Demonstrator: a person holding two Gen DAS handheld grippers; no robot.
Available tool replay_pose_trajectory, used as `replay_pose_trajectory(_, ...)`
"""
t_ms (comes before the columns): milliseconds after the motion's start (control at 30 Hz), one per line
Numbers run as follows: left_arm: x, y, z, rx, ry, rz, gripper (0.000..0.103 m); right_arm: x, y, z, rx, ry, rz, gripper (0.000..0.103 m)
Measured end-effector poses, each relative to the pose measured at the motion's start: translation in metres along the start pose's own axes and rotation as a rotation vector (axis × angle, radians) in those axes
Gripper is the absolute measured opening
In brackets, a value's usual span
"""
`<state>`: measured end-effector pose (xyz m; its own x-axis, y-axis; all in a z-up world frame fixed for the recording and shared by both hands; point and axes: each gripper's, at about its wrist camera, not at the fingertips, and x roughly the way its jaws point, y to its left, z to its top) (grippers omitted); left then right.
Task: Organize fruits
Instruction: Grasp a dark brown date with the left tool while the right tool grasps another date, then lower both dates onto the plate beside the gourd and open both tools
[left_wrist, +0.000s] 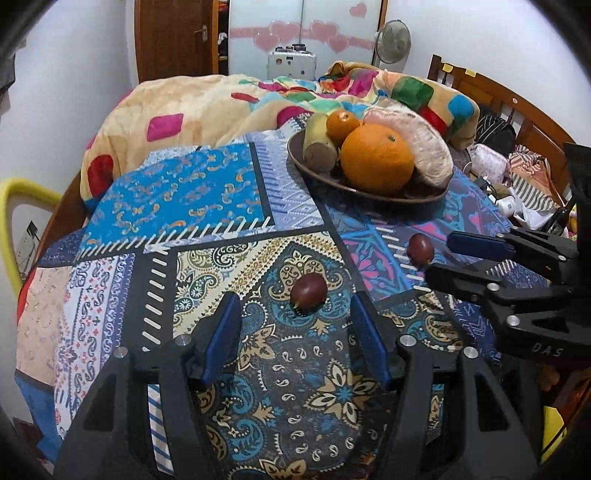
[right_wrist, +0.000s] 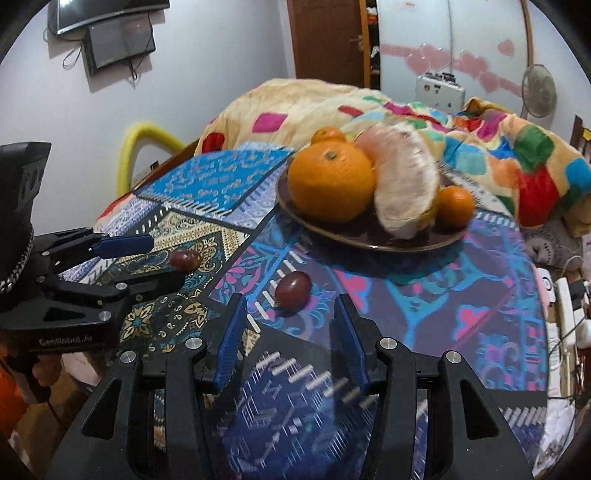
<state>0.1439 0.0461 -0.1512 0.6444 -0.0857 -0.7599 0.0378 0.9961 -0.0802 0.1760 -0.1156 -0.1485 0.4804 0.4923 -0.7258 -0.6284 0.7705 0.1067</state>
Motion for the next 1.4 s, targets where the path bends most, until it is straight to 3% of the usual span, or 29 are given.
replay_pose_trajectory(167,0.004,-0.002,-0.002,0.004,-0.008,-0.013,0.054,0.006,-0.002,0.001,0.006,0.003,-0.006,0.037)
replay_pose_trajectory(300,0.006,-0.007,0.001,0.021,-0.018,-0.023,0.036,0.009,0.002,0.002,-0.013,-0.004,-0.025,0.021)
replay_pose_trajectory(400,0.008,-0.009,0.003,0.031,-0.026,-0.027,0.021,0.009,0.005,0.001,-0.032,-0.015,-0.034,0.02)
replay_pose_trajectory(467,0.008,-0.008,0.004,0.037,-0.035,-0.02,0.018,0.008,0.006,0.0,-0.037,-0.022,-0.036,0.019)
replay_pose_trajectory(767,-0.01,-0.011,0.011,0.04,-0.083,-0.043,0.016,-0.016,-0.01,-0.002,0.002,-0.069,-0.036,0.019)
replay_pose_trajectory(1000,-0.022,-0.019,0.038,0.051,-0.155,-0.04,0.016,-0.037,-0.031,0.008,0.014,-0.12,-0.095,0.019)
replay_pose_trajectory(1233,-0.009,-0.018,0.067,0.041,-0.178,-0.037,0.016,-0.044,-0.053,0.021,0.016,-0.167,-0.148,0.019)
replay_pose_trajectory(1400,0.012,-0.021,0.083,0.062,-0.159,-0.034,0.016,-0.031,-0.069,0.026,0.021,-0.154,-0.167,0.019)
